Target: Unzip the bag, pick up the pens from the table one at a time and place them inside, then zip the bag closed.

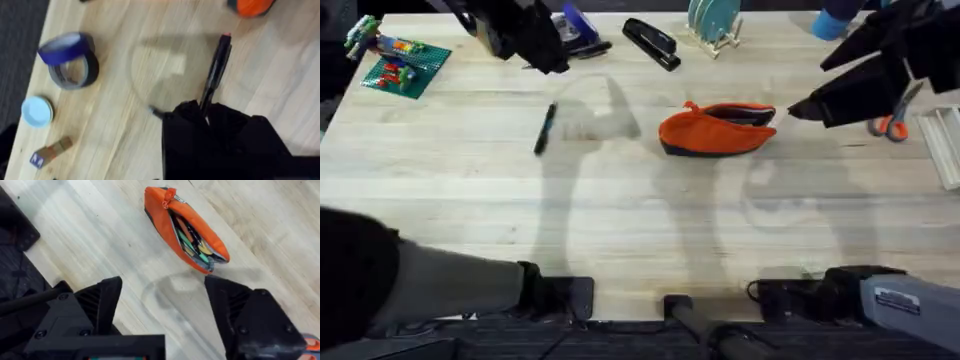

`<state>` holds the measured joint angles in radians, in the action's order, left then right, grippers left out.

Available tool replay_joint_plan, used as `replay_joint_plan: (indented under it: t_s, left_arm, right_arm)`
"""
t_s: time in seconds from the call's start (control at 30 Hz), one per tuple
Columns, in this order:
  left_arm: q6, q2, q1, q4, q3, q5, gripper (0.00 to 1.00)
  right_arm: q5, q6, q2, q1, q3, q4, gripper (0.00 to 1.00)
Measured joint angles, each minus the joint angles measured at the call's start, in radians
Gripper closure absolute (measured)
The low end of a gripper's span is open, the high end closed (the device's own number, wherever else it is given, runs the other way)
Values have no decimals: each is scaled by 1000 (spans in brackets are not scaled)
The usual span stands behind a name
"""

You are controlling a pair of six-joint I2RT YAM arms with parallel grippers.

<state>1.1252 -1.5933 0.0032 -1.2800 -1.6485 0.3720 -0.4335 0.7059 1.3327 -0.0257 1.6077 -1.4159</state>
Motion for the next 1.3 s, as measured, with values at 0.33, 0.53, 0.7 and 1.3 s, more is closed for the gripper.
replay_joint_plan:
  t_s: [0.33, 0.53, 0.7, 1.3]
  left_arm:
    - [-4, 30, -61, -10, 0, 192, 958]
    - [-4, 30, -159, -1, 0, 232, 958]
    - [-4, 30, -230, 20, 0, 242, 958]
    - [-234, -177, -519, 361, 0, 247, 958]
  right_arm:
    - [0, 0, 0, 0, 0, -50, 5]
    - [0, 0, -30, 0, 0, -50, 5]
    - [23, -7, -108, 0, 0, -52, 6]
    - [71, -71, -148, 0, 0, -54, 5]
